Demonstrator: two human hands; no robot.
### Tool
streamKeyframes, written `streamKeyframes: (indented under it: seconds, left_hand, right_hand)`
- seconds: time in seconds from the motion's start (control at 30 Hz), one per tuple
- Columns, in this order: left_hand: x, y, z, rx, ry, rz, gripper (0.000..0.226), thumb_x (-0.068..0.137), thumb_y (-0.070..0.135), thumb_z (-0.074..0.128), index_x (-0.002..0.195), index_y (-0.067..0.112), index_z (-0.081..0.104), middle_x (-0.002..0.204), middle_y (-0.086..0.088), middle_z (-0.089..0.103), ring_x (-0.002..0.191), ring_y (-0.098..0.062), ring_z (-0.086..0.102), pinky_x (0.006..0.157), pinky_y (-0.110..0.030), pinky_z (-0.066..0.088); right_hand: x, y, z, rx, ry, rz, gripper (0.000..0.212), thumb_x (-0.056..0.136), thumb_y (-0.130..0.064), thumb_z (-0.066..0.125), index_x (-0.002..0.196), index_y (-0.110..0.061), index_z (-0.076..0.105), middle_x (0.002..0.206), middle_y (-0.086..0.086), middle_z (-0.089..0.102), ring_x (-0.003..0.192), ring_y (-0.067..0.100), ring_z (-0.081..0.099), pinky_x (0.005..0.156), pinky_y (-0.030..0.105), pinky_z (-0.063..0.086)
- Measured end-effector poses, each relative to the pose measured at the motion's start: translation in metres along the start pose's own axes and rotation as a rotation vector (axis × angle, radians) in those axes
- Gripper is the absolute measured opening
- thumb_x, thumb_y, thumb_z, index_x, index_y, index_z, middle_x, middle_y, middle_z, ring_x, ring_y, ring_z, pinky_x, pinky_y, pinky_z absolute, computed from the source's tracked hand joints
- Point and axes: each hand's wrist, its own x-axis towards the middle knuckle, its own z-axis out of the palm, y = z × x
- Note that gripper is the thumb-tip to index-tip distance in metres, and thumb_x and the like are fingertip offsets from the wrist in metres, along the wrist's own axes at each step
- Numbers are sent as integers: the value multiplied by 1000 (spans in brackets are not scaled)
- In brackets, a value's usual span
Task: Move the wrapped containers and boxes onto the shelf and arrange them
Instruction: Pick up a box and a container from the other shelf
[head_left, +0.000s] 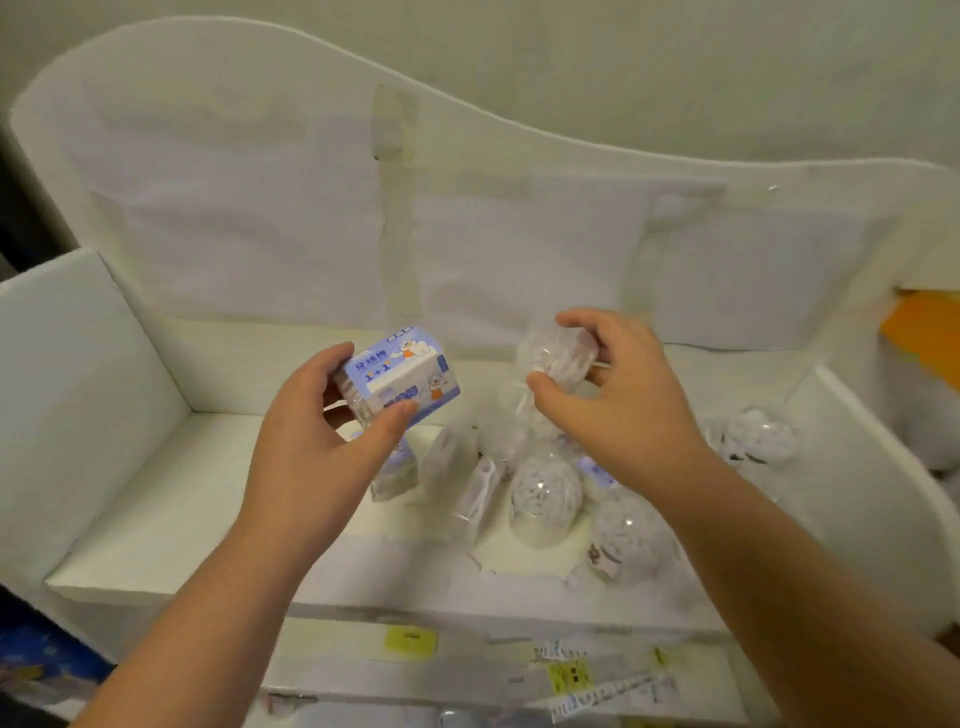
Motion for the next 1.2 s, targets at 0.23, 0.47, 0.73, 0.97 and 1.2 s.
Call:
streamKeyframes:
  seconds: [0.23,0.47,0.73,0.97,1.2]
  left_hand:
    - [-4,63,82,-110,-135,146,66,75,30,80,134,31,52,121,9,62,91,10,61,73,-6,43]
    - [-30,136,152,-191,-264,259,72,71,37,85,135,31,53,119,10,63,91,8,62,74,-5,45]
    - [-83,224,222,-246,-292,309,69,64,53,77,128,45,51,116,13,66,98,-6,68,88,-36,55]
    - [-152,313,304,-211,-267,310,49,63,56,75,107,57,54,103,23,69,93,-3,68,87,-39,55]
    - [-218,360,377,-115,-268,242,57,65,48,84,115,48,58,100,20,70,88,-3,67,84,-37,55]
  right_hand:
    - [-30,8,-121,-45,209,2,49,76,-35,78,120,-32,59,111,-11,65,98,9,67,89,34,56]
    - [-67,9,-234,-19,415,-7,48,78,-22,80,122,-25,60,97,-17,67,85,-4,69,71,10,52]
    - [-91,57,-367,-56,557,-42,53,79,-28,80,127,-24,58,108,-8,64,79,-2,69,69,14,53]
    - [-111,158,-473,26,515,10,49,76,-25,81,120,-30,59,102,-11,69,85,5,71,80,30,59]
    - [-129,250,-534,75,363,145,58,67,-49,74,121,-44,55,120,-9,64,103,8,67,91,37,55]
